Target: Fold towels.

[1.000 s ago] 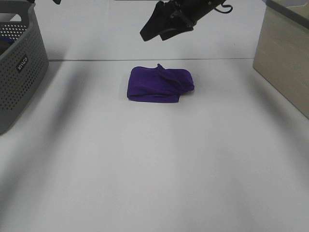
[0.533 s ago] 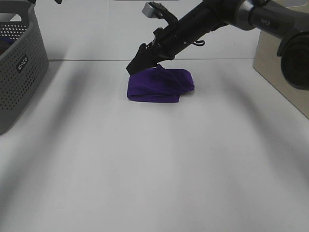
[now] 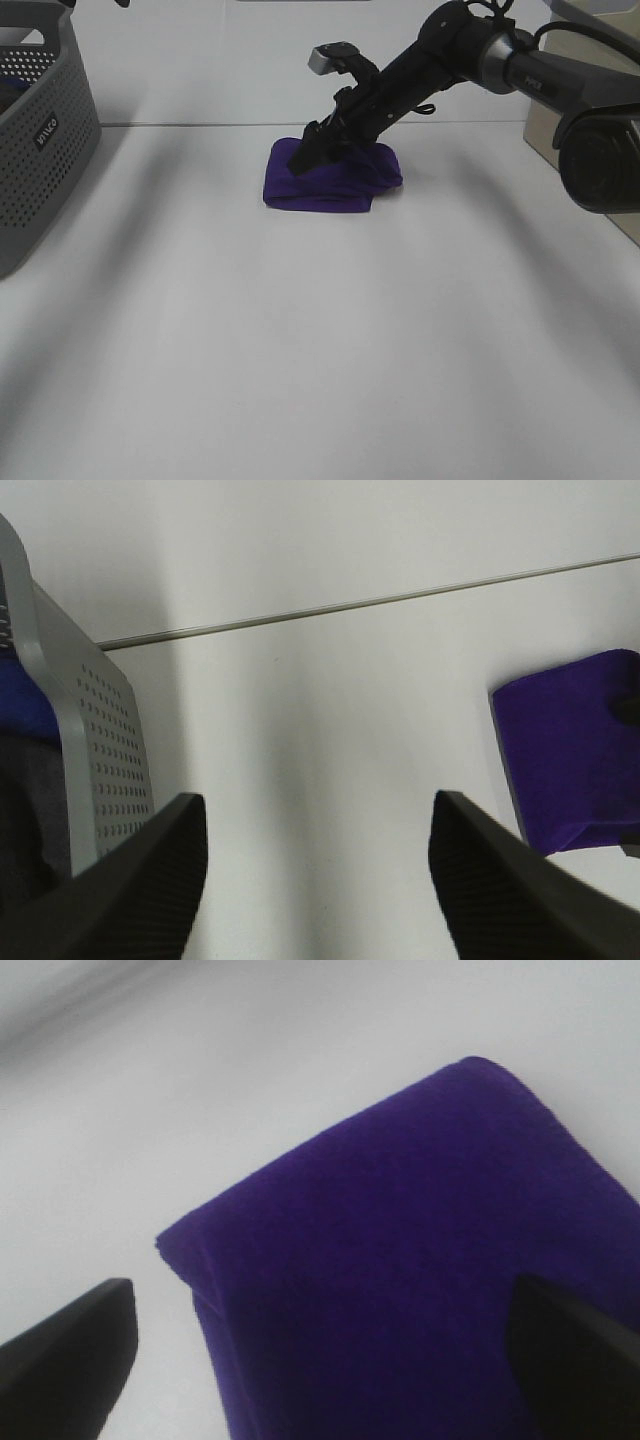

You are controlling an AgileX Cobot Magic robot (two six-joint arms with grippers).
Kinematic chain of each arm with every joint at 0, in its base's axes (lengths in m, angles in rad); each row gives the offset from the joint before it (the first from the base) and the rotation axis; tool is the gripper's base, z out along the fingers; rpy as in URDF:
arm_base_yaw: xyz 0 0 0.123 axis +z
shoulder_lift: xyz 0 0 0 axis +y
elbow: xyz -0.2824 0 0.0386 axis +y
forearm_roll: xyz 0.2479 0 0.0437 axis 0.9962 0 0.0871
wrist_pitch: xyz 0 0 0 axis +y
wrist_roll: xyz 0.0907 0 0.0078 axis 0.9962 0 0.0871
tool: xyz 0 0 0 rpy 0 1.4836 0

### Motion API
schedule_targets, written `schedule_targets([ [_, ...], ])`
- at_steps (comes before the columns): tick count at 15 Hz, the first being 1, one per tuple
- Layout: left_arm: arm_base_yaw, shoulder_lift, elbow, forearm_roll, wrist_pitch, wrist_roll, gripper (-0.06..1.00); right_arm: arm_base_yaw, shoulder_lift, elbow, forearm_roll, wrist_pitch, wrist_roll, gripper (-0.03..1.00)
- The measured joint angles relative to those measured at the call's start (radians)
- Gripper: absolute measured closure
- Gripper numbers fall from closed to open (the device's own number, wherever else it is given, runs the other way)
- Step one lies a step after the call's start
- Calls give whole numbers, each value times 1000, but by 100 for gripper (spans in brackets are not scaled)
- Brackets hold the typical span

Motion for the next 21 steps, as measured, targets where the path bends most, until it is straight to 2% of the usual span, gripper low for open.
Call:
schedule_targets([
  [6, 0, 0, 0, -2, 0, 0, 36, -117, 3, 0, -18, -34, 39, 1],
  [10, 0, 0, 0, -2, 0, 0, 36, -163, 4, 0, -18, -40, 83, 1],
  [15, 0, 0, 0, 5, 0, 7, 36, -163, -73, 0, 4, 71, 129, 1],
  [17, 0, 0, 0, 46, 0, 12, 36, -161, -169, 0, -59, 141, 245, 1],
  [19, 0, 0, 0, 95, 0, 14, 36, -161, -268, 0, -175, 176, 427, 1],
  [21, 0, -5, 0, 132, 1, 35, 36, -161, -365, 0, -369, 180, 577, 1],
])
